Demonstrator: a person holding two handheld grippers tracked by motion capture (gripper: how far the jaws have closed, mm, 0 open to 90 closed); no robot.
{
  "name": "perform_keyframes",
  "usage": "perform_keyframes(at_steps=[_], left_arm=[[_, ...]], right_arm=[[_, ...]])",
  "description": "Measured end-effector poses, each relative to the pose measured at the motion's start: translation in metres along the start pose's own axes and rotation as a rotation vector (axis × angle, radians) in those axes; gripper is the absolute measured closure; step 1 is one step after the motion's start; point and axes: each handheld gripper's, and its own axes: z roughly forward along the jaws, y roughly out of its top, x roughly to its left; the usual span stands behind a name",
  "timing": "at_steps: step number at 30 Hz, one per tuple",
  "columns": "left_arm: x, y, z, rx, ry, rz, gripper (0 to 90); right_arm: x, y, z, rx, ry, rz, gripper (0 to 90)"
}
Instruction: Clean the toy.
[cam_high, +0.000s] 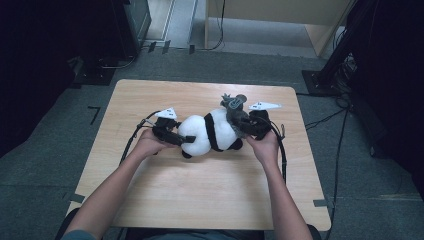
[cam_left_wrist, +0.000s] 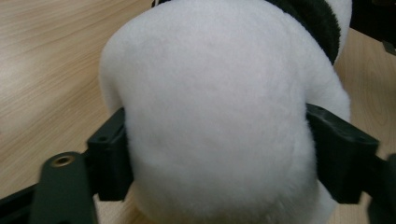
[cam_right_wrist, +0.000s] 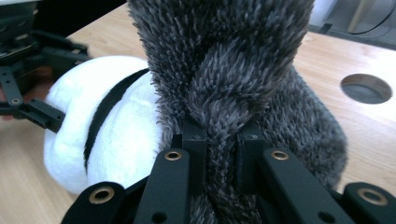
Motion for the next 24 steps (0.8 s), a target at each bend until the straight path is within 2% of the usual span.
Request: perform_keyframes(at_steps=[1, 3, 5, 8, 10, 12, 15, 18, 22, 24], left_arm=[[-0.002, 0.001, -0.001, 0.01, 0.01, -0.023, 32.5], [-0.009, 0.004, -0.003, 0.018, 0.047, -0.019, 39.6], [-0.014, 0.005, -0.006, 0.014, 0.053, -0.038, 45.4], [-0.019, 0.009, -0.01, 0.012, 0.047, -0.063, 50.1], [-0.021, 0.011, -0.014, -0.006, 0.04, -0.101, 51.5], [-0.023, 0.014, -0.018, -0.035, 0.042, -0.118, 52.5], [-0.029, 0.019, -0.025, -0.093, 0.037, -0.139, 52.6], [-0.039, 0.022, -0.032, -0.149, 0.066, -0.142, 52.4], [-0.049, 0.022, -0.038, -0.183, 0.113, -0.158, 51.8], [-0.05, 0.02, -0.038, -0.187, 0.131, -0.184, 51.5]], right_arm=[[0.0, 0.001, 0.0, -0.003, -0.013, 0.004, 79.0], [0.0, 0.002, -0.003, -0.012, -0.034, 0.006, 78.5], [-0.001, 0.005, -0.008, -0.014, -0.066, 0.003, 78.2], [-0.001, 0.011, -0.019, -0.029, -0.085, 0.011, 77.6], [0.001, 0.015, -0.028, -0.033, -0.086, 0.008, 77.1], [0.008, 0.021, -0.038, -0.049, -0.087, -0.011, 77.0], [0.021, 0.03, -0.05, -0.084, -0.06, -0.024, 76.7], [0.04, 0.038, -0.054, -0.093, -0.033, -0.054, 76.5], [0.068, 0.046, -0.055, -0.097, 0.025, -0.091, 76.3], [0.08, 0.047, -0.054, -0.094, 0.069, -0.087, 76.3]])
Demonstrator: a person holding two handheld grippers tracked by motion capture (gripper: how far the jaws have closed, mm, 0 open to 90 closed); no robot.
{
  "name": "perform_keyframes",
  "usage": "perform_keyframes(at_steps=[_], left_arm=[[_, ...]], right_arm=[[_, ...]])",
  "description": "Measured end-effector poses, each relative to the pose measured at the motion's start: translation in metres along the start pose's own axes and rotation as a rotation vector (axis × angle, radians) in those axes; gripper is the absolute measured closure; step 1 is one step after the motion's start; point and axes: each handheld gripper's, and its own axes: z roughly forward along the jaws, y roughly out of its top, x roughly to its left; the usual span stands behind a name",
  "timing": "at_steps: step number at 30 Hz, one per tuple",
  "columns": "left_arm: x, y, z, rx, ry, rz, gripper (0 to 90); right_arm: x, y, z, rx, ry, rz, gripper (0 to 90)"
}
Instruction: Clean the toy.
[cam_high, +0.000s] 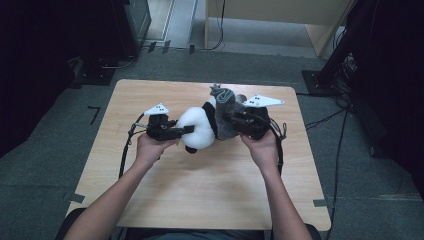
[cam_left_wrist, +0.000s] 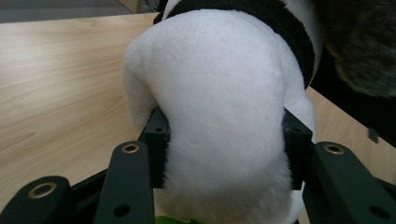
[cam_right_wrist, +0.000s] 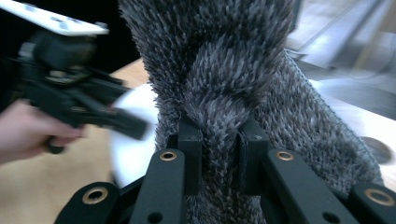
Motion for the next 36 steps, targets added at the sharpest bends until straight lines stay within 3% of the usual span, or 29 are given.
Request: perform_keyframes(at_steps=[3, 9, 12, 15, 23, 28, 33, 36], left_arm=[[0.0, -0.002, 0.0, -0.004, 0.011, -0.026, 51.2], [-0.006, -0.002, 0.0, -0.027, 0.01, -0.042, 51.0], [-0.012, -0.003, 0.001, -0.033, 0.046, -0.019, 51.2], [-0.01, -0.005, 0.002, -0.029, 0.051, -0.034, 51.2], [0.001, -0.007, 0.002, -0.048, 0.027, -0.152, 51.0], [0.002, -0.008, 0.002, -0.052, 0.034, -0.184, 51.0], [0.003, -0.009, 0.004, -0.048, 0.048, -0.188, 50.9], [0.004, -0.009, 0.004, -0.063, 0.033, -0.222, 50.8]], right_arm=[[0.018, -0.004, 0.013, 0.012, 0.076, 0.013, 76.2], [0.038, -0.025, 0.054, 0.08, 0.113, -0.006, 76.5], [0.044, -0.038, 0.066, 0.073, 0.117, 0.004, 76.5], [0.049, -0.046, 0.07, 0.049, 0.098, -0.007, 76.8], [0.064, -0.058, 0.082, 0.074, 0.127, -0.058, 77.9], [0.072, -0.064, 0.091, 0.099, 0.121, -0.112, 78.4], [0.078, -0.073, 0.101, 0.127, 0.107, -0.161, 78.7], [0.081, -0.08, 0.109, 0.165, 0.102, -0.204, 78.9]])
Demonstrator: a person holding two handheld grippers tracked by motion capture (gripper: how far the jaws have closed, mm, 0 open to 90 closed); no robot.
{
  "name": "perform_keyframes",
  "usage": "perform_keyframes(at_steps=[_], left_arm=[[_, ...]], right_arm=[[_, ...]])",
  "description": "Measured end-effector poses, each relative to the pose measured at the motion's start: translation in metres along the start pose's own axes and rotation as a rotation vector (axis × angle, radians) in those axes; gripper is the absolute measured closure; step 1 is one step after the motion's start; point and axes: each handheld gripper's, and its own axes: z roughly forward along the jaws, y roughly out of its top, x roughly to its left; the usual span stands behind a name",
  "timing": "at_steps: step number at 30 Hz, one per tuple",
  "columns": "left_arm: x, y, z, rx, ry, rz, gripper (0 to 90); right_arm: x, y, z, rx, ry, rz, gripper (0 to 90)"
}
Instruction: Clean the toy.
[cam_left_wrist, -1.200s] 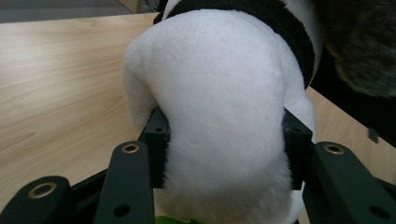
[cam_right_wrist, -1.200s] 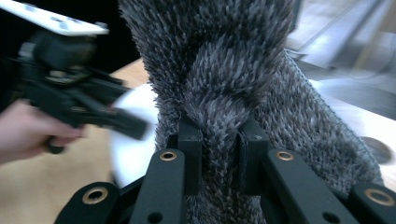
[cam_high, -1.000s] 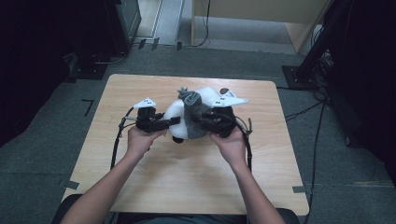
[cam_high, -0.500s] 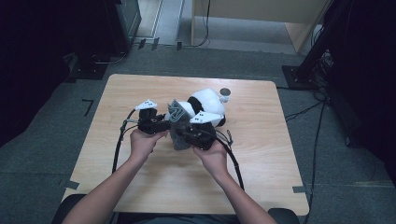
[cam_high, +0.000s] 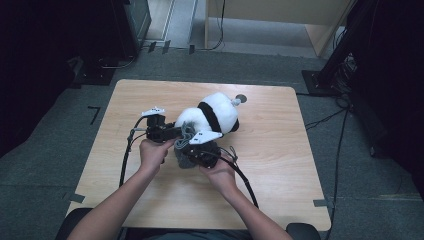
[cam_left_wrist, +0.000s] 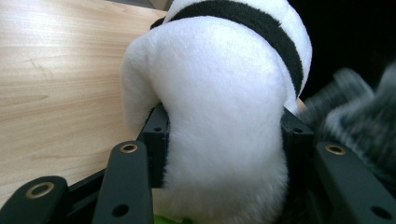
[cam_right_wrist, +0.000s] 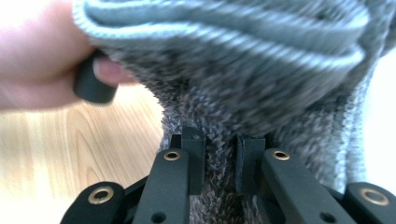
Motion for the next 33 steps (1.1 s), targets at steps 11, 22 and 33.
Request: perform_keyframes(at_steps=[11, 22, 33], left_arm=[[0.007, 0.001, -0.001, -0.021, -0.025, -0.065, 49.4], [0.011, 0.001, -0.003, -0.033, -0.057, -0.104, 49.8], [0.018, 0.0, -0.007, -0.045, -0.069, -0.12, 50.0]], right_arm=[[0.0, -0.014, 0.021, 0.002, -0.084, -0.063, 79.0], [-0.016, -0.024, 0.025, 0.066, -0.11, -0.034, 79.4], [-0.042, -0.028, 0.013, 0.1, -0.134, 0.061, 79.7]])
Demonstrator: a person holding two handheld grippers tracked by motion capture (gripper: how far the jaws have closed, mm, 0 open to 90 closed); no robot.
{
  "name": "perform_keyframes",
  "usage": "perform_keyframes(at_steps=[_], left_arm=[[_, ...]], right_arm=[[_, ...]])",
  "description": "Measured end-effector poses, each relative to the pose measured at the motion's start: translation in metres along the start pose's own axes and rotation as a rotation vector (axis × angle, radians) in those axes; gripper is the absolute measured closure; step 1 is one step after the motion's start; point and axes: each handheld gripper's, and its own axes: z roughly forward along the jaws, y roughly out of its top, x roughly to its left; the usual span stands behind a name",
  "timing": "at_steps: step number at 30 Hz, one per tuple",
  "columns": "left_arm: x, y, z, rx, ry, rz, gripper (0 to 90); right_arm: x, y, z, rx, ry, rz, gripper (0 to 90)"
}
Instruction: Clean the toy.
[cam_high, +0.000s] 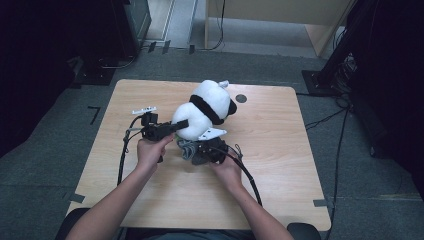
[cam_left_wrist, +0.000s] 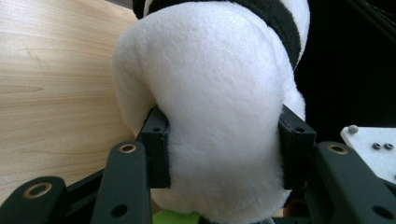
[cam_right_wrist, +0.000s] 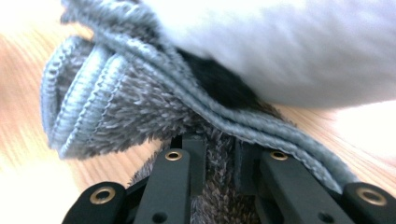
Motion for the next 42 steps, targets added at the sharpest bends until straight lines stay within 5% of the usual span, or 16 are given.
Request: perform_keyframes(at_steps=[8, 14, 18, 23, 28, 34, 38, 42], left_arm=[[0.004, 0.001, -0.004, -0.001, 0.002, -0.012, 50.0], [0.006, 0.002, -0.006, -0.003, 0.012, -0.011, 50.2], [0.008, 0.003, -0.008, 0.001, 0.032, 0.0, 50.6], [0.008, 0.002, -0.005, 0.009, 0.052, 0.011, 50.7], [-0.002, -0.002, 0.001, 0.019, 0.065, 0.051, 50.7], [-0.013, -0.007, 0.006, 0.021, 0.078, 0.099, 50.7], [-0.016, -0.009, 0.009, 0.025, 0.072, 0.089, 50.7], [-0.022, -0.011, 0.011, 0.022, 0.073, 0.091, 51.3]], right_arm=[[-0.023, -0.004, -0.009, 0.007, -0.039, 0.076, 79.7], [-0.046, -0.008, -0.019, -0.002, -0.062, 0.179, 79.6], [-0.065, -0.01, -0.035, -0.055, -0.079, 0.26, 79.6], [-0.078, -0.003, -0.069, -0.194, -0.068, 0.332, 79.5], [-0.06, 0.016, -0.089, -0.268, -0.005, 0.291, 79.5], [-0.024, 0.032, -0.074, -0.222, 0.079, 0.209, 79.5], [-0.007, 0.037, -0.065, -0.223, 0.154, 0.206, 79.5], [0.016, 0.04, -0.054, -0.214, 0.124, 0.116, 79.5]])
